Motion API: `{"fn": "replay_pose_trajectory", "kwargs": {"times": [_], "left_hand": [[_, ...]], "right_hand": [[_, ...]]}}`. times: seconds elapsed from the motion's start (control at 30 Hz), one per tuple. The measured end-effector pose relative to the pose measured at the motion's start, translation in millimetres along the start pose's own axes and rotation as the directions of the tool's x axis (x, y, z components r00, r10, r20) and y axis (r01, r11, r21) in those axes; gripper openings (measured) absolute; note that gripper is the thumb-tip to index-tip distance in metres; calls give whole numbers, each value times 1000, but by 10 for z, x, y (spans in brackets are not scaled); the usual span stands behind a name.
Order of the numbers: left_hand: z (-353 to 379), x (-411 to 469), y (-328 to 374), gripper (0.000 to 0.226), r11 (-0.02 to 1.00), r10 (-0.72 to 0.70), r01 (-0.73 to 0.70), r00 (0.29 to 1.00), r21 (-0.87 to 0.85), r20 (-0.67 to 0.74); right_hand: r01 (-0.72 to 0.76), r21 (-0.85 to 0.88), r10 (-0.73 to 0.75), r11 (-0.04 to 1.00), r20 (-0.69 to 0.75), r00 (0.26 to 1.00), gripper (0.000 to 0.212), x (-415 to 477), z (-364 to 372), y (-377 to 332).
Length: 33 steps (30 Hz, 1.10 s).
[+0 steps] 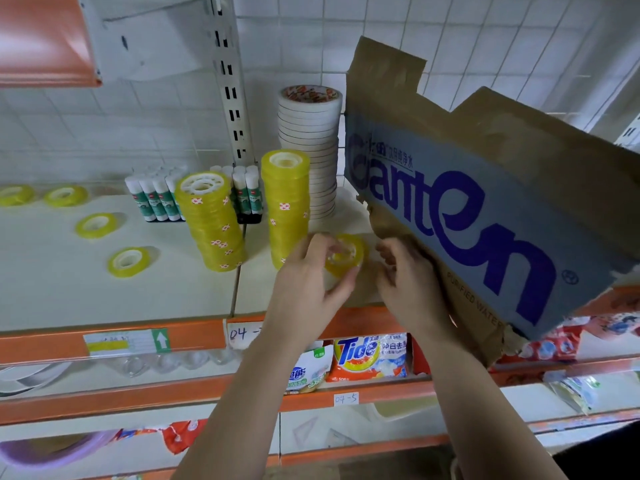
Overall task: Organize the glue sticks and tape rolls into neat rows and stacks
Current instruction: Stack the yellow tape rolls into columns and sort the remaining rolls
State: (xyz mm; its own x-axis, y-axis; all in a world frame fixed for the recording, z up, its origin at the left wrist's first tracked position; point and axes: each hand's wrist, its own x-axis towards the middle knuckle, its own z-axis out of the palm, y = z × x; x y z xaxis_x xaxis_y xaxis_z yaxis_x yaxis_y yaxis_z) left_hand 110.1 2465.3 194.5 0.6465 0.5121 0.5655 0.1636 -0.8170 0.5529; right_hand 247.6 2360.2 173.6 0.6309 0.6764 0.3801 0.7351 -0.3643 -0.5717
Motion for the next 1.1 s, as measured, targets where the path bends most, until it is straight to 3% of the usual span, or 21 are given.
{"fn": "replay_pose_trajectory", "kwargs": {"times": [0.4, 0.83, 1.1], "left_hand": [[390, 311, -124, 31, 995, -27, 9, 982, 98, 189], [405, 329, -173, 52, 992, -129, 125, 977, 35, 169], [435, 302, -173, 47, 994, -87, 74, 979, 77, 185]], "right_hand": [[68, -65, -70, 996, -29, 997, 5, -44, -11, 90], [77, -73, -82, 994, -77, 994, 3, -51, 36, 102], [77, -82, -84, 994, -88, 993, 1, -58, 43, 94]]}}
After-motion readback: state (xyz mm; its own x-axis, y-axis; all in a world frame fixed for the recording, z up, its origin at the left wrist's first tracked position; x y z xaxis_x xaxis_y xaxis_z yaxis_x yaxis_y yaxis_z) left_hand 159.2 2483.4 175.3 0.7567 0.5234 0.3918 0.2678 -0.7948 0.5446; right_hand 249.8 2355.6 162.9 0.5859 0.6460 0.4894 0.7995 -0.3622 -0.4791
